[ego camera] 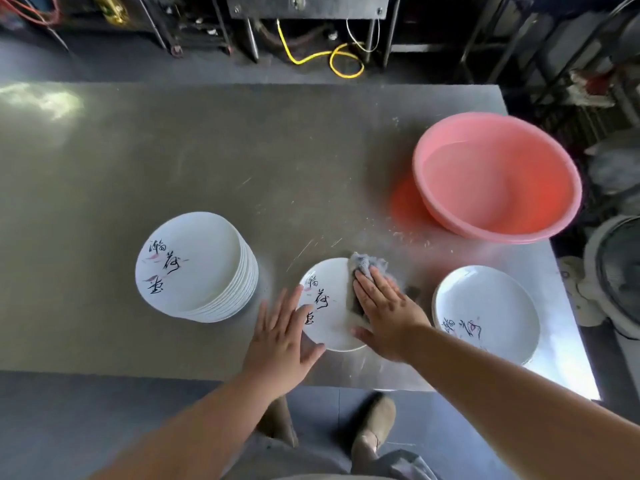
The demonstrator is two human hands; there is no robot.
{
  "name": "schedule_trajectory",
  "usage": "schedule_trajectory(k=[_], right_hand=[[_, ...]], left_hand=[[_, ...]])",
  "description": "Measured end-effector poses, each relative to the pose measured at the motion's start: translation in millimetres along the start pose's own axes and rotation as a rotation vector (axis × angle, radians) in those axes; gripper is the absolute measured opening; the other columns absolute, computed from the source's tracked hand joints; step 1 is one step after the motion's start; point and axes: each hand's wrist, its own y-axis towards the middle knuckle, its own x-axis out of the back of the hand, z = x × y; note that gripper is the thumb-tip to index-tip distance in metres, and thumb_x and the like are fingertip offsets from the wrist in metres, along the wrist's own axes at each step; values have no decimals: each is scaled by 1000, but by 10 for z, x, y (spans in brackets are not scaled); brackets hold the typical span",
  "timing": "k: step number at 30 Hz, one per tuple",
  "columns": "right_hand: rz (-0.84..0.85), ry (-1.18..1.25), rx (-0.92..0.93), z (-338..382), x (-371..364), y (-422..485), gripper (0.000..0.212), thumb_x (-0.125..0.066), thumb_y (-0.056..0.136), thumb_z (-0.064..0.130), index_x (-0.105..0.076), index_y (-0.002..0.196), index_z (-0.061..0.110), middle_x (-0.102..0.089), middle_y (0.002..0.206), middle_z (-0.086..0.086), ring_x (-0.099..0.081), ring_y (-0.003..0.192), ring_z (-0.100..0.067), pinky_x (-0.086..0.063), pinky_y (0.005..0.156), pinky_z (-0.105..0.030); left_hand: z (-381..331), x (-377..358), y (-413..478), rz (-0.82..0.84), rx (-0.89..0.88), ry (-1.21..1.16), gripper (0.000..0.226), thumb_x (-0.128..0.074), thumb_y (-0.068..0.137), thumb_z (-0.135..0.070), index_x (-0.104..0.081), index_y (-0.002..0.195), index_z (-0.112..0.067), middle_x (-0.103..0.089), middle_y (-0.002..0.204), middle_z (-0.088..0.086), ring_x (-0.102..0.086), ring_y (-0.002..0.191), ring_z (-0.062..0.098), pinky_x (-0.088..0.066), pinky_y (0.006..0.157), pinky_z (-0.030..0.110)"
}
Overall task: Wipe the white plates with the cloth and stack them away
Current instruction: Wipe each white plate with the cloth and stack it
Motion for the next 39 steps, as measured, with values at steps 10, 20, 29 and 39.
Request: schedule_trajectory(k=[10, 20, 29, 39], right_hand=[[59, 137, -193, 373, -319, -403, 105, -3, 89, 81, 14, 161, 6, 34, 165, -5, 47, 146, -26, 14, 127, -45], [-22, 157, -131, 198, -92, -96, 94, -18, 100, 71, 9, 165, 10, 26, 171, -2, 41, 149, -22, 20, 124, -37], [70, 146, -78, 95, 62, -206, 98, -12, 96, 76, 8, 166, 10, 20, 173, -3, 28, 156, -23, 9, 128, -39], [19, 192, -165, 424, -204, -317, 101, -4, 91, 78, 13, 164, 10, 30, 169, -5, 50, 144, -24, 21, 122, -40]], left_hand=[[83, -69, 151, 101, -35, 26, 81, -42, 94, -71, -32, 164, -31, -14, 174, -13, -21, 159, 27, -10, 126, 54], [-513, -85, 107, 26, 301, -106, 76, -54, 90, -73, -45, 155, -36, -29, 168, -12, -39, 142, 28, -24, 120, 45], [-65, 123, 321, 11, 25, -23, 71, -47, 94, -71, -45, 156, -35, -26, 172, -3, -17, 160, 28, -10, 128, 53], [23, 118, 519, -28, -39, -17, 56, -82, 86, -42, -68, 136, -22, -55, 154, 4, -44, 149, 33, -28, 126, 51]])
